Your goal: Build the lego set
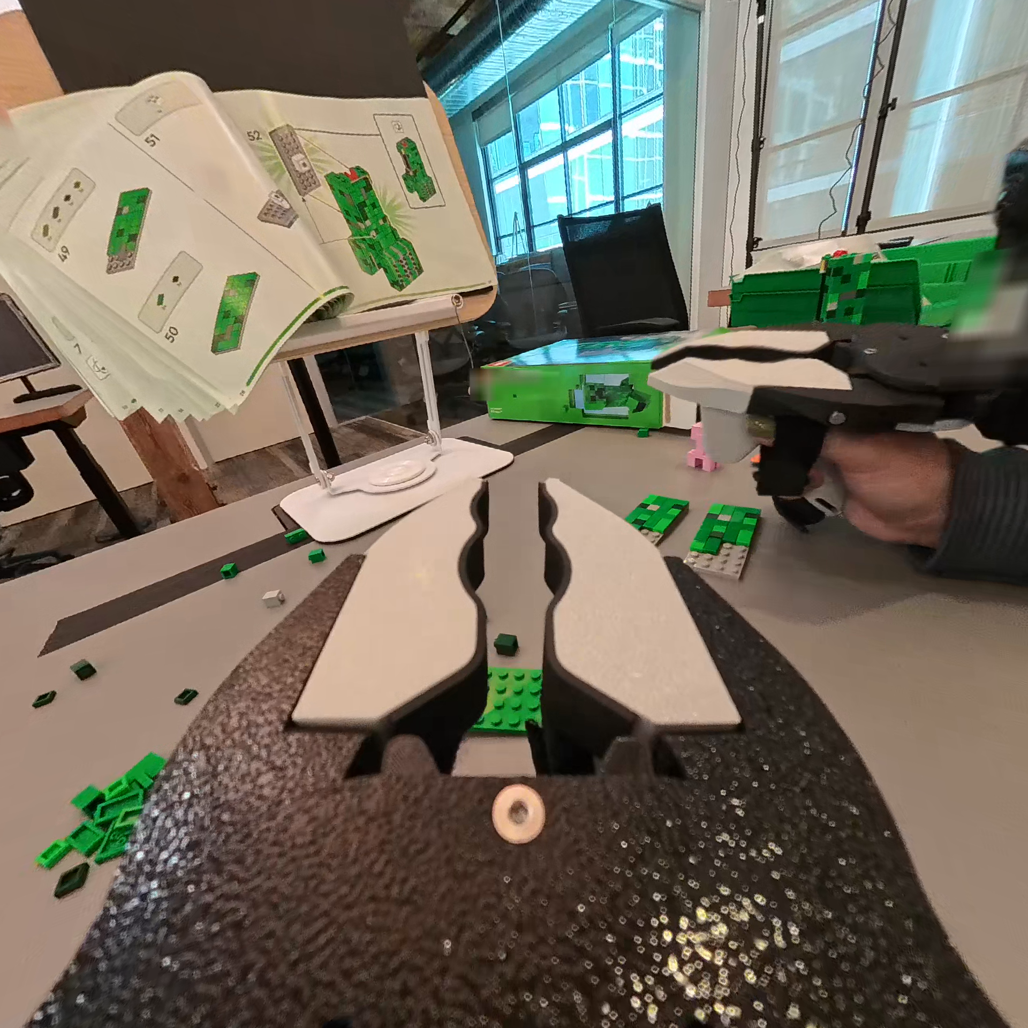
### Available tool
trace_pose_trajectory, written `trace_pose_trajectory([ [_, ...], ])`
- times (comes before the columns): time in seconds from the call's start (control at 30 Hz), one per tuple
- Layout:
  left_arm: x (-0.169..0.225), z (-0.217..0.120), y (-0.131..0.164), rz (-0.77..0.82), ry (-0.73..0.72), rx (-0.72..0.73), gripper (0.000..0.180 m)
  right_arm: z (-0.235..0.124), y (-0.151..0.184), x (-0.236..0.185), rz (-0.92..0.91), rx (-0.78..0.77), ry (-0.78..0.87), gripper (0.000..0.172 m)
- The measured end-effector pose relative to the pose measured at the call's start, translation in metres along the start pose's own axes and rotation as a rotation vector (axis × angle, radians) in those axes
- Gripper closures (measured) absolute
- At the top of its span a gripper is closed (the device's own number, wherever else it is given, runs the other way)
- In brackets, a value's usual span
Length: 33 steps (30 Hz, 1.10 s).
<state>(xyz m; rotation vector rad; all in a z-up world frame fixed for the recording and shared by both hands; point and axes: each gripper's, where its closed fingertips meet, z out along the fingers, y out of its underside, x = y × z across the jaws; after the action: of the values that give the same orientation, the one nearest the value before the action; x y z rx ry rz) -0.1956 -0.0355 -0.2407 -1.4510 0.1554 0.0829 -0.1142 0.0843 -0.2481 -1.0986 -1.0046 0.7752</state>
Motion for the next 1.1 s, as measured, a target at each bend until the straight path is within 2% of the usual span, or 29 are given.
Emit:
trace_pose_trajectory([
  [0.1, 0.003, 0.001, 0.0, 0.025, 0.009, 0.002, 0.164, -0.005, -0.006, 0.003, -0.013, 0.044, -0.003, 0.156],
  [0.23, 0.013, 0.003, -0.001, 0.116, 0.037, 0.008, 0.164, -0.013, -0.021, 0.005, 0.126, 0.17, -0.066, 0.16],
  [0.4, 0.021, 0.003, -0.001, 0.187, 0.063, 0.014, 0.163, -0.014, -0.018, 0.018, 0.214, 0.176, -0.047, 0.159],
  [0.67, 0.02, 0.002, -0.006, 0.122, 0.082, 0.063, 0.154, -0.013, -0.018, 0.013, 0.14, 0.175, -0.04, 0.161],
  [0.8, 0.016, 0.005, -0.004, 0.144, 0.069, 0.065, 0.154, -0.01, -0.014, 0.016, 0.102, 0.155, 0.004, 0.161],
  [0.97, 0.031, 0.004, -0.007, 0.09, 0.177, 0.096, 0.155, -0.007, -0.008, 0.022, 0.052, 0.116, 0.071, 0.163],
  [1.1, 0.045, 0.0, -0.012, 0.112, 0.244, 0.121, 0.156, -0.007, -0.006, 0.029, 0.027, 0.099, 0.131, 0.165],
])
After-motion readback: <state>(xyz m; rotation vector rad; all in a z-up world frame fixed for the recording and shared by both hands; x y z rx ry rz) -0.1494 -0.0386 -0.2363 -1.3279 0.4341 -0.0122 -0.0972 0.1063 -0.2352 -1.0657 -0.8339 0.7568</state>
